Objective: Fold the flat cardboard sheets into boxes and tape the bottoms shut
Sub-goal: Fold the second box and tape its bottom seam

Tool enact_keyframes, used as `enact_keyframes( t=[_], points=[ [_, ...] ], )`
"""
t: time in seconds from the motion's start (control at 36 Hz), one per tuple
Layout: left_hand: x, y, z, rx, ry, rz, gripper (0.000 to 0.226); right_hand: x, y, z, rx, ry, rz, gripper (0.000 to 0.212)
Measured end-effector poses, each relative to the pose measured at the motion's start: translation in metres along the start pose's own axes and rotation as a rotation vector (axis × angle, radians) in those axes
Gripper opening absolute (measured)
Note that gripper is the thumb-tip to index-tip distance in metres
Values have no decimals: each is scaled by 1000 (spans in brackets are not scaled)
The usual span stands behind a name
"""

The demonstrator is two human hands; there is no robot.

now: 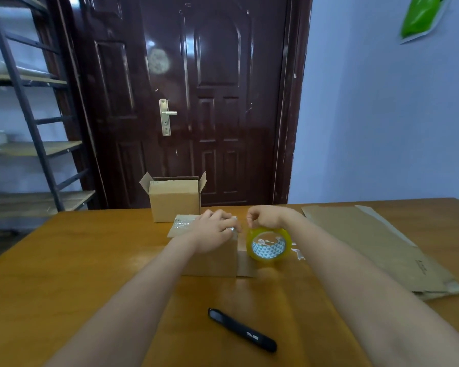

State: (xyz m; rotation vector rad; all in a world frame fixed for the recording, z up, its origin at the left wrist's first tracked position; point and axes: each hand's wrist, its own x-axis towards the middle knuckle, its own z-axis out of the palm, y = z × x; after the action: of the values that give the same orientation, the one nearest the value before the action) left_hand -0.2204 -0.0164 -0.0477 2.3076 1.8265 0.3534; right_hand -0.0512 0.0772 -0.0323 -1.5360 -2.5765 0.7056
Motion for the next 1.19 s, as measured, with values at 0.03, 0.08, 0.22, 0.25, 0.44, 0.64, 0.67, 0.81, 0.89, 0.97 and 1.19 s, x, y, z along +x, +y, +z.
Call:
enact_keyframes(
  t=[0.03, 0.08, 0.22, 0.25, 0.44, 0.64, 0.67, 0.81, 0.89, 0.97, 1.19],
  points=[
    [1, 1, -1, 38, -3, 2, 34, -1, 1, 1, 17, 7, -4, 19],
    [3, 5, -4, 113, -6, 3, 34, -3, 2, 2, 33, 11, -16, 18],
    [6, 12, 0, 201, -23, -22, 34, -10, 2, -1, 80, -11, -54, 20],
    [6, 12, 1, 184, -26, -28, 36, -12, 2, -2, 93, -14, -61, 20],
    [13, 9, 4, 114, -9, -27, 33, -23, 2, 6, 237, 68, -131, 18],
    [23, 18, 11, 111, 41, 39, 35, -33, 8, 19, 321, 244, -150, 22],
    [23, 17, 14, 118, 56, 55, 37, -35, 9, 20, 319, 264, -145, 19],
    [20, 11, 21, 225, 78, 132, 48, -47, 15, 25, 309, 346, -100, 10],
    [19, 13, 17, 276, 50, 153, 52, -55, 15, 26, 312, 354, -103, 7],
    [17, 13, 12, 304, 110, 202, 77, -58, 16, 29, 322, 378, -94, 12],
    [7, 9, 34, 450, 526, 357, 41, -59, 12, 33, 334, 420, -102, 21]
  ],
)
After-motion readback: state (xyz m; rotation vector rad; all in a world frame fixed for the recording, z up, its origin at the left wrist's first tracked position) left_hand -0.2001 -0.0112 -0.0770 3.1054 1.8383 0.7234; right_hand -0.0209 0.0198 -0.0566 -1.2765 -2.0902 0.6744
